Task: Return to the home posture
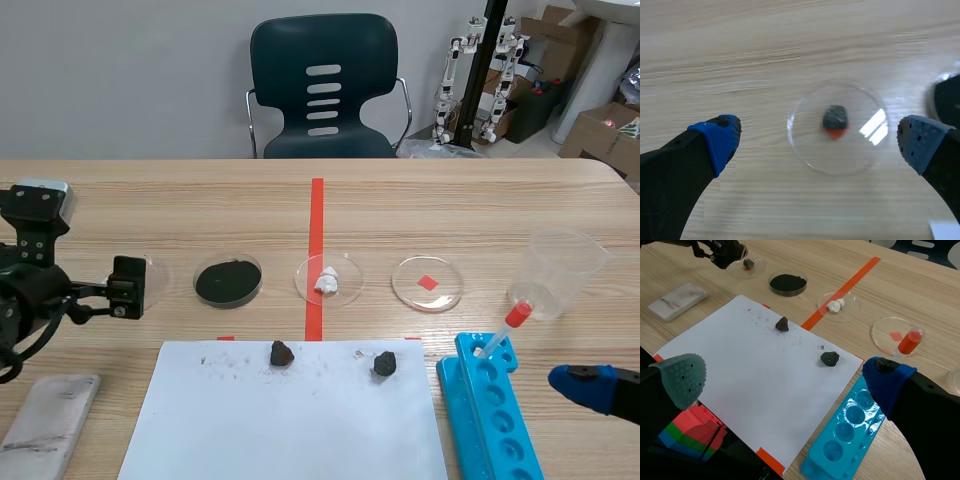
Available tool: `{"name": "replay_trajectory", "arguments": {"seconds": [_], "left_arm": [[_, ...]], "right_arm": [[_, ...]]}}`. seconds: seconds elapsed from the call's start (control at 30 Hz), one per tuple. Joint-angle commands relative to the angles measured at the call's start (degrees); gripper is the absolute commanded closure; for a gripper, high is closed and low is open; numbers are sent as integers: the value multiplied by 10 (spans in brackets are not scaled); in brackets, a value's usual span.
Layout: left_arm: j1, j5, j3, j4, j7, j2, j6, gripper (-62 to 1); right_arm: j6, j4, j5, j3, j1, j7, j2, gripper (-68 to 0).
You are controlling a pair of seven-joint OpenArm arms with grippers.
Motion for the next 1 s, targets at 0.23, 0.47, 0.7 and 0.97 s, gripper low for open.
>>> {"name": "replay_trajectory", "arguments": {"seconds": [0.23, 0.47, 0.7, 0.97], "left_arm": [[251, -4, -1, 242, -90, -43, -37, -623], [424, 11, -1, 379, -173, -42, -39, -623], [533, 35, -1, 440, -234, -42, -39, -623], [578, 46, -1, 449, -266, -42, -38, -623]], "right_arm": [[0, 14, 4, 2, 0, 9, 0, -679], [0, 14, 4, 2, 0, 9, 0, -679], [0, 14, 4, 2, 0, 9, 0, -679], [0, 14, 4, 2, 0, 9, 0, -679]]}}
